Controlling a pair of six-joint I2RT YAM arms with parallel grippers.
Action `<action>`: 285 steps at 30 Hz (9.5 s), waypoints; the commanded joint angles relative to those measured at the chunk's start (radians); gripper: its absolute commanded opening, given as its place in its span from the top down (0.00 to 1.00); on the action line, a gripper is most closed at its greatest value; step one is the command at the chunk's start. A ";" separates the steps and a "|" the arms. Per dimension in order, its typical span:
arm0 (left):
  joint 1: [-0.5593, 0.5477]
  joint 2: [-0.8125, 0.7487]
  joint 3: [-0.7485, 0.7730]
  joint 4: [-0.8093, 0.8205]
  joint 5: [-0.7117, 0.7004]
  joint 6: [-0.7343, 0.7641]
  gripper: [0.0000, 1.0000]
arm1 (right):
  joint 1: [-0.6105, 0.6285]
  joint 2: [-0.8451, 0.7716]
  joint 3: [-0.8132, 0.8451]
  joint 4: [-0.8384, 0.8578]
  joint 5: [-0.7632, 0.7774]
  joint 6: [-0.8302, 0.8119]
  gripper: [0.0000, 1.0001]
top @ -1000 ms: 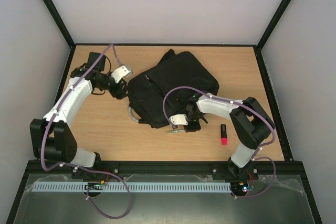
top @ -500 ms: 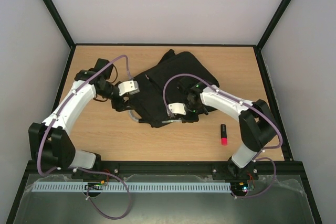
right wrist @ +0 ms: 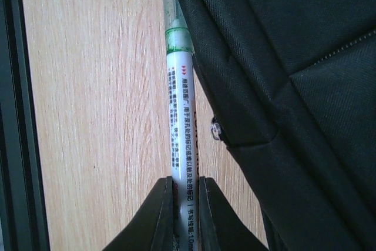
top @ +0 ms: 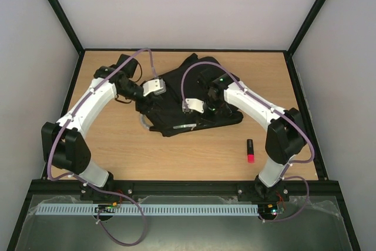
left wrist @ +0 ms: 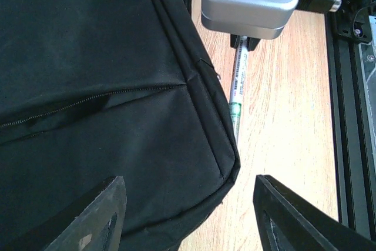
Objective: Pack the student bag
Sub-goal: Pick up the stationery from the center of the board, then place the stationery in the student bag, then move the stationery to the center of the board.
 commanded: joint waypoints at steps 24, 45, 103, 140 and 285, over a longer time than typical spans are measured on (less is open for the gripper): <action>-0.002 -0.136 -0.286 -0.139 -0.166 0.261 0.42 | 0.135 0.169 -0.169 0.142 -0.012 -0.018 0.96; -0.358 -0.143 -0.497 0.172 -0.254 0.035 0.46 | 0.150 -0.148 -0.330 0.174 -0.005 0.139 0.58; -0.121 -0.259 -0.407 0.120 -0.512 0.042 0.93 | -0.031 0.168 0.213 0.286 0.076 0.585 0.53; 0.081 0.180 -0.138 0.230 -0.162 -0.581 0.91 | 0.122 0.335 0.378 0.326 0.439 0.649 0.99; 0.076 0.211 0.257 0.413 -0.340 -1.142 0.01 | -0.671 -0.391 -0.809 0.224 0.418 -0.482 0.42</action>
